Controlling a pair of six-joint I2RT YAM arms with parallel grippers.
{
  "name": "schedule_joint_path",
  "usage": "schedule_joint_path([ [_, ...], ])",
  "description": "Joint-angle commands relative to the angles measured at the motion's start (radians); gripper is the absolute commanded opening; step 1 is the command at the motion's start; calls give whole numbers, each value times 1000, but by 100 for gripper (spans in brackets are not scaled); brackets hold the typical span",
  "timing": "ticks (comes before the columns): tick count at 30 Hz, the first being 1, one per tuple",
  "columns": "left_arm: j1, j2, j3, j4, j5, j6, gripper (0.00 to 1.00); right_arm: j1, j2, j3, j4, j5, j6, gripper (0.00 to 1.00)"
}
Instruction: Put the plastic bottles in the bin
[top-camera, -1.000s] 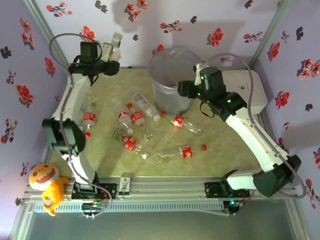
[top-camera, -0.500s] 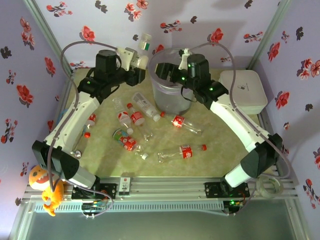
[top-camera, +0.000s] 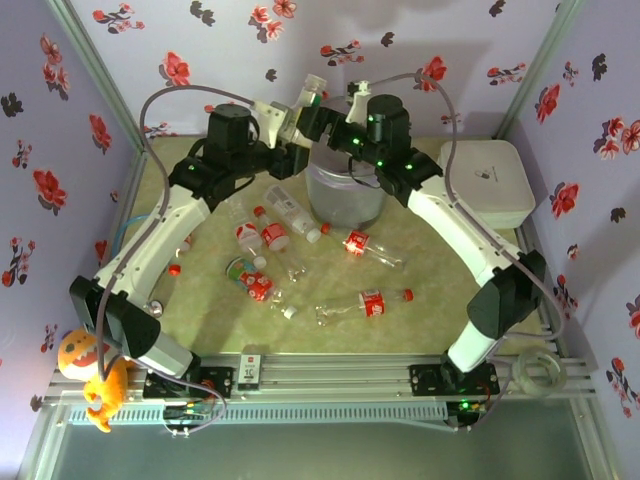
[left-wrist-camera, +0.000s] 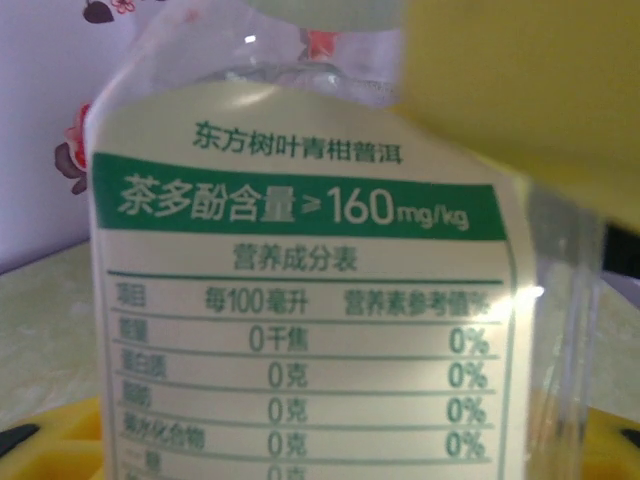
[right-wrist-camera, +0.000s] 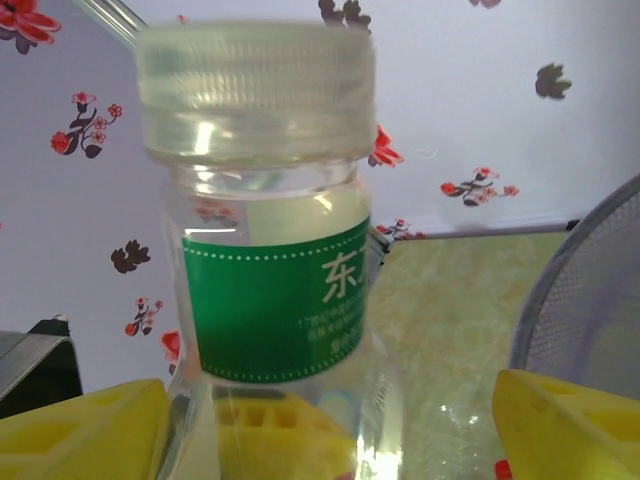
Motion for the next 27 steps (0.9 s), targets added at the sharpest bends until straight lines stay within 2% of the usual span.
schedule_joint_path([
  [1,-24,10,38,51,35,-5,48,4,27,21,24,-21,31,84],
  [5,-32,24,47,58,35,-10,48,0,48,34,7,-28,45,80],
  [8,-31,18,42,73,32,-14,51,-14,47,17,8,-16,64,72],
  [12,-32,6,14,123,33,-23,59,-40,25,-30,41,-12,94,58],
  [18,-31,-13,-25,217,33,-49,80,-86,-2,-53,63,-11,101,50],
  [21,-31,-22,-37,258,42,-64,100,-132,-7,-49,88,-39,116,48],
  [27,-31,-43,-36,279,54,-77,100,-221,-42,-81,171,-76,147,48],
])
